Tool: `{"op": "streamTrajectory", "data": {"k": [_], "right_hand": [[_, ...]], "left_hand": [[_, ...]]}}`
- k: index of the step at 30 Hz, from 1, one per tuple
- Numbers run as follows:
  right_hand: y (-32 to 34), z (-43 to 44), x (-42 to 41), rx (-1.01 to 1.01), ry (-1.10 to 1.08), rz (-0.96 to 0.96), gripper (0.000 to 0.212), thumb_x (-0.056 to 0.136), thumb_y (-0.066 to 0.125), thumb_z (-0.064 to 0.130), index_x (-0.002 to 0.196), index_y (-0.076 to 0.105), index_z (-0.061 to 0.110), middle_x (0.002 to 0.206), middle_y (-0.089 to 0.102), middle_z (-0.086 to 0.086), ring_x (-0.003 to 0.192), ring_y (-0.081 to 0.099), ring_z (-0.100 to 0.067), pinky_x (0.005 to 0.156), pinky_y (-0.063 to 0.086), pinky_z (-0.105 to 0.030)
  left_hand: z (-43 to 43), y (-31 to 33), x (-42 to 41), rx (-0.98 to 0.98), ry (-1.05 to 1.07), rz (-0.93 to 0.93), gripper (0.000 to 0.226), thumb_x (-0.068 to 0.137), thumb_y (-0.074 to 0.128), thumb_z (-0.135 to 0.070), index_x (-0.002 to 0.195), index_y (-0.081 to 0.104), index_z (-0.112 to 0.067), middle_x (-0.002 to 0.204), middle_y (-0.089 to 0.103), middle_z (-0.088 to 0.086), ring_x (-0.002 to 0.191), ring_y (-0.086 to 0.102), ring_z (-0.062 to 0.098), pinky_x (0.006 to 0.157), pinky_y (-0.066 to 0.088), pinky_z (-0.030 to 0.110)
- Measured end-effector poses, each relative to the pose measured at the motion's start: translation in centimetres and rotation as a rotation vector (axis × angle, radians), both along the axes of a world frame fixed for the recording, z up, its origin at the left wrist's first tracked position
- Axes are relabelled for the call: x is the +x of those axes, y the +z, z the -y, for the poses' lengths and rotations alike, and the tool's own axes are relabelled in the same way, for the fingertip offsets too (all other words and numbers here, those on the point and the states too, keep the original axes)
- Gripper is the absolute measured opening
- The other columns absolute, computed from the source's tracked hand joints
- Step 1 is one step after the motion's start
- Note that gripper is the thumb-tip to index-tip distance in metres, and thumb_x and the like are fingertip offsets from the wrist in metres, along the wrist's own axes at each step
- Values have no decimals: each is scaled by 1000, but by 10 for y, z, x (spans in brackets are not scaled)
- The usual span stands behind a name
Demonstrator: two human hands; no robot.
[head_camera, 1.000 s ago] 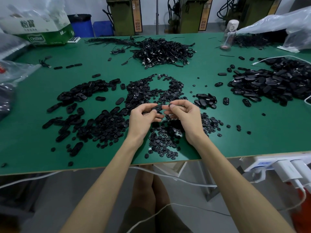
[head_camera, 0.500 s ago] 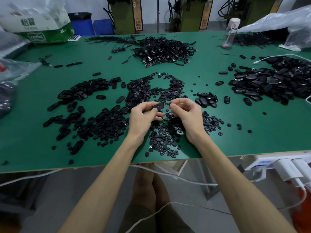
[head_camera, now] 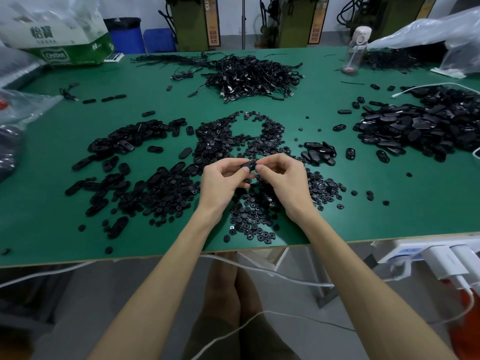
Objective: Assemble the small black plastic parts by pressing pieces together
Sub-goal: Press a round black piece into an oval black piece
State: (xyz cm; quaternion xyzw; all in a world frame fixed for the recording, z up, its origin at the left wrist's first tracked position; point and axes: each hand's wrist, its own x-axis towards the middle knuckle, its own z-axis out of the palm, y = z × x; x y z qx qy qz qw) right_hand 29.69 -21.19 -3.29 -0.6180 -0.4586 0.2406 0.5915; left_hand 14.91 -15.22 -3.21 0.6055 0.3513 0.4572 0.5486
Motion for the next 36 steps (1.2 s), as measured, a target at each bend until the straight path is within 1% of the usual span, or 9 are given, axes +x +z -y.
{"op": "streamTrajectory", "data": {"k": [4, 8, 11, 18, 22, 25, 29, 34, 36], "right_hand": [[2, 1, -1, -7, -1, 40, 2, 89, 78, 23, 89, 77, 25, 83, 76, 5, 80, 69, -13, 82, 60, -40], [4, 3, -2, 11, -8, 34, 4, 90, 77, 17, 89, 76, 21, 81, 75, 3, 77, 66, -11, 77, 57, -36], [6, 4, -4, 21, -20, 73, 3, 91, 76, 15, 89, 75, 17, 81, 73, 4, 75, 64, -8, 74, 54, -30], [9, 4, -11, 9, -23, 271, 2, 94, 71, 10, 93, 73, 11, 89, 74, 0, 81, 67, -14, 72, 53, -23], [10, 3, -14, 4, 70, 387, 18, 94, 71, 9, 111, 76, 11, 106, 70, -1, 91, 67, -15, 84, 53, -25], [11, 3, -14, -12, 114, 408, 28, 95, 68, 8, 122, 75, 14, 113, 68, 0, 96, 66, -15, 88, 52, -24], [11, 3, -15, -16, 138, 400, 31, 96, 66, 6, 124, 75, 16, 113, 68, 1, 92, 65, -10, 80, 46, -12], [10, 3, -14, -20, 145, 374, 35, 96, 62, 2, 124, 75, 18, 111, 67, 2, 89, 63, -9, 77, 46, -13], [9, 3, -14, -18, 146, 368, 38, 95, 61, 0, 125, 75, 19, 110, 67, 3, 86, 61, -4, 75, 45, -12]], "left_hand": [[1, 3, -2, 3, -14, 8, 19, 93, 74, -3, 111, 76, -6, 92, 80, 8, 86, 78, 23, 67, 61, 28], [3, 5, -2, 1, -33, 4, 21, 91, 75, -3, 112, 75, -4, 93, 80, 8, 86, 78, 22, 66, 59, 26], [4, 6, -2, 7, -39, -3, 20, 91, 75, -2, 110, 76, -8, 92, 80, 7, 85, 78, 21, 65, 59, 26], [2, 3, -2, 12, -4, -14, 21, 91, 73, 2, 112, 74, -1, 96, 79, 10, 89, 77, 23, 74, 61, 28], [2, 2, -3, -21, 75, 26, 17, 93, 70, 4, 106, 74, -6, 97, 78, 9, 89, 77, 19, 75, 61, 25], [1, 2, -3, -33, 109, 57, 14, 94, 70, 3, 105, 73, -5, 97, 77, 12, 89, 77, 22, 75, 61, 26], [0, 2, -3, -46, 131, 81, 12, 95, 69, 3, 107, 70, 1, 98, 75, 20, 85, 76, 22, 73, 60, 25], [-1, 2, -2, -73, 149, 69, 10, 95, 69, 2, 104, 71, -1, 97, 76, 18, 85, 75, 24, 72, 60, 26], [-1, 3, -2, -82, 148, 75, 10, 95, 68, 2, 104, 71, -1, 98, 76, 18, 85, 75, 24, 72, 60, 26]]}}
